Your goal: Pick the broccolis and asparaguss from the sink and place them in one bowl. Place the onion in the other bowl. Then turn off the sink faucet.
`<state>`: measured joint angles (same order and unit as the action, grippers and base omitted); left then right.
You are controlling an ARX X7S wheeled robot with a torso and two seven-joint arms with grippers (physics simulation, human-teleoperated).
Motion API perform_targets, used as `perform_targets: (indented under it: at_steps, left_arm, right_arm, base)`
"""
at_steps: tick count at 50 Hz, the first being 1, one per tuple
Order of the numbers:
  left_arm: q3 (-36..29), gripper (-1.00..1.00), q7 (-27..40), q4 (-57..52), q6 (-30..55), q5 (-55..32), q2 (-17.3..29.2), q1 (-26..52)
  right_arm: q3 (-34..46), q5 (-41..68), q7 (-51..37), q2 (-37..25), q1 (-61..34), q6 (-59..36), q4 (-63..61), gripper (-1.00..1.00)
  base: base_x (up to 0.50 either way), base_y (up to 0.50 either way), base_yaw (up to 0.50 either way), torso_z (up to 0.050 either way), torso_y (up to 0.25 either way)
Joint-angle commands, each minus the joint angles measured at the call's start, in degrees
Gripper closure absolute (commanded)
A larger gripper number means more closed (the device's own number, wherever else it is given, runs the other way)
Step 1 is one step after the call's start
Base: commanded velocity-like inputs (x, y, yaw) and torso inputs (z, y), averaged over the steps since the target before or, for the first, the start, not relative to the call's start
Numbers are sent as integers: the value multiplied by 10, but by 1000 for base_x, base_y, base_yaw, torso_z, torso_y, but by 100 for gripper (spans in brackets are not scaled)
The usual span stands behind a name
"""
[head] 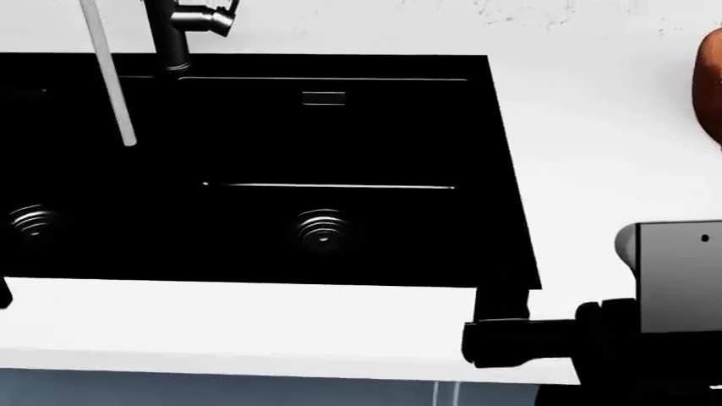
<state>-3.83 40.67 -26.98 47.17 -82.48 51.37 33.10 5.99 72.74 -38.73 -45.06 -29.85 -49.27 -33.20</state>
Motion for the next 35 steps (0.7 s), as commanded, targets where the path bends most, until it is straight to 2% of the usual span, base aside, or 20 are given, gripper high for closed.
perform_targets:
  at_steps: [1, 19, 35]
  left_arm:
    - [1, -100, 2, 0, -2, -4, 0, -9]
    - [1, -100, 7, 1, 0, -10, 2, -5]
    - [0, -100, 11, 1, -5, -11, -5, -7]
  right_arm:
    - [-6, 10, -4, -6, 6, 1, -7, -100]
    - [-13, 10, 1, -6, 16, 13, -12, -100]
    - [-11, 19, -10, -10, 7, 6, -10, -100]
  base:
    - [203, 500, 0, 0, 0]
    - [259, 493, 0, 0, 0]
    - [499, 140, 0, 0, 1]
